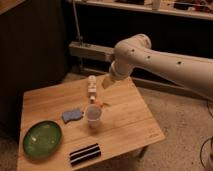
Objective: Place the pepper in the ceramic cup
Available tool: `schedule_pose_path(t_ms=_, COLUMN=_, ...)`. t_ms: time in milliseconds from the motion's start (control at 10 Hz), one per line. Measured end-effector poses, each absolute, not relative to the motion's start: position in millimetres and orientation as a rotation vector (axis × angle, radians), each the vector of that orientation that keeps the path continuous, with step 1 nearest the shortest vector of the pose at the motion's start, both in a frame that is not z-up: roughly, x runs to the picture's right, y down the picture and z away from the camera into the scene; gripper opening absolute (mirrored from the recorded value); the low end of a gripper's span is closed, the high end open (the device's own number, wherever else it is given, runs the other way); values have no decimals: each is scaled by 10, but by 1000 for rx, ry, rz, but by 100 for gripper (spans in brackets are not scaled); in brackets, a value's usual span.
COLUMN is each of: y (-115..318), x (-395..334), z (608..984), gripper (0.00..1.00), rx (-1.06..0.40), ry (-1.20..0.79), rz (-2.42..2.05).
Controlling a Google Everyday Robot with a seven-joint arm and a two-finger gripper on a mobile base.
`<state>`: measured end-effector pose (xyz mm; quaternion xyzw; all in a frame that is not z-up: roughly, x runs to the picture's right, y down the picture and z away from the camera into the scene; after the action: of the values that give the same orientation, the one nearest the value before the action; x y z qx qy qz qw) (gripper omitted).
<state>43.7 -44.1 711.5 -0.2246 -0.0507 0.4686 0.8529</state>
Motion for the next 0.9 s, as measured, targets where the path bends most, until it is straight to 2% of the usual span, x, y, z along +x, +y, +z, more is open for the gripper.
schedule_pose_path(t_ms=300, y=-515, x=493, z=7186, gripper=65, rx=-526, ry=-427, rz=667)
schedule_pose_path(t_ms=500, y=-587, x=624, z=7181, gripper=65, rx=-490, ry=-597, rz=518)
schedule_pose_path(t_ms=700, y=-599, x=612, z=7190, gripper=65, rx=-460, ry=-650, rz=445)
schedule_pose_path(t_ms=900, y=-576, x=429, z=7278, gripper=65, rx=-458, ry=-621, rz=386)
